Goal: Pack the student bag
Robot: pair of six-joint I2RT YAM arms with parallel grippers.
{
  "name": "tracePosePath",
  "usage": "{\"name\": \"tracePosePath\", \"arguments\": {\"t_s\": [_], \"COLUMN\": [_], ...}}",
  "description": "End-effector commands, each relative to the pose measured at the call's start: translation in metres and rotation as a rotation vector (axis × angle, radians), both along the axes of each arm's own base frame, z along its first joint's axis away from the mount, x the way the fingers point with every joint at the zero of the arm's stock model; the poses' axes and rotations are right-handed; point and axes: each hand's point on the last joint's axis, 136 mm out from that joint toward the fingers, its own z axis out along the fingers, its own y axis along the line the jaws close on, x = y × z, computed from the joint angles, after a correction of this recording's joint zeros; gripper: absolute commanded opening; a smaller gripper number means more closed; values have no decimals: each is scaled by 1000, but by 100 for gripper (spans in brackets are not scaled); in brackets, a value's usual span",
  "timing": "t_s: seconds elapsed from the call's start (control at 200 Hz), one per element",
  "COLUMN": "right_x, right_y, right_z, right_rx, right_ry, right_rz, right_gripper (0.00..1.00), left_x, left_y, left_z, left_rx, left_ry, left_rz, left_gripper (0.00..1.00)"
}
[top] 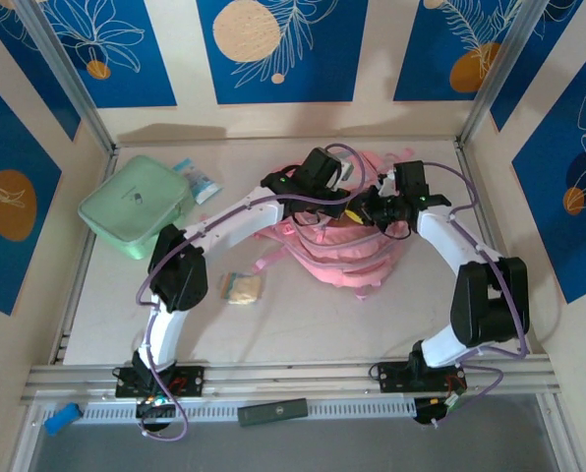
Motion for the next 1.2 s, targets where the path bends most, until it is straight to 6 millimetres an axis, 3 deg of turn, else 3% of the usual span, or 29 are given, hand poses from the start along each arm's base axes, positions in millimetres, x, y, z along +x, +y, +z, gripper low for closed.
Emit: {"name": "tracePosePath", "arguments": {"t_s": [0.0, 0.145, 0.215, 0.29, 0.34, 0.38, 0.62, 0.785, 0.965, 1.025, 1.195], "right_x": [-23, -46, -55, -64, -70, -76, -109, -120, -114, -108, -89], "right_y": [-15, -41, -48, -51, -50, -49, -15, 7, 21, 22, 52], "right_z": [8, 7, 9, 10, 12, 10, -9, -27, -35, -38, -40], "right_rx": [-64, -196, -247, -291, -320, -352, -579, -667, -741, -760, -720], "right_ry": [-14, -20, -17, -19, -19, -6, 59, 97, 90, 93, 49], "right_rz": [21, 5, 7, 13, 29, 45, 187, 231, 215, 194, 214], "right_gripper": [14, 17, 18, 20, 22, 23, 34, 40, 41, 41, 40], "left_x": [-2, -12, -19, -22, -21, -22, -18, -15, -3, -1, -1], "left_y": [-30, -38, -34, -20, -4, 11, 98, 111, 107, 106, 99], "left_z": [31, 22, 40, 67, 70, 57, -40, -87, -99, -96, -82], "left_rx": [-177, -265, -361, -502, -563, -578, -494, -451, -440, -452, -434], "left_ry": [21, 158, 206, 211, 240, 294, 450, 522, 523, 514, 479], "left_rz": [-37, -75, -95, -91, -41, 20, 458, 593, 636, 635, 614], "left_gripper": [2, 27, 39, 47, 51, 54, 58, 58, 53, 51, 46]}}
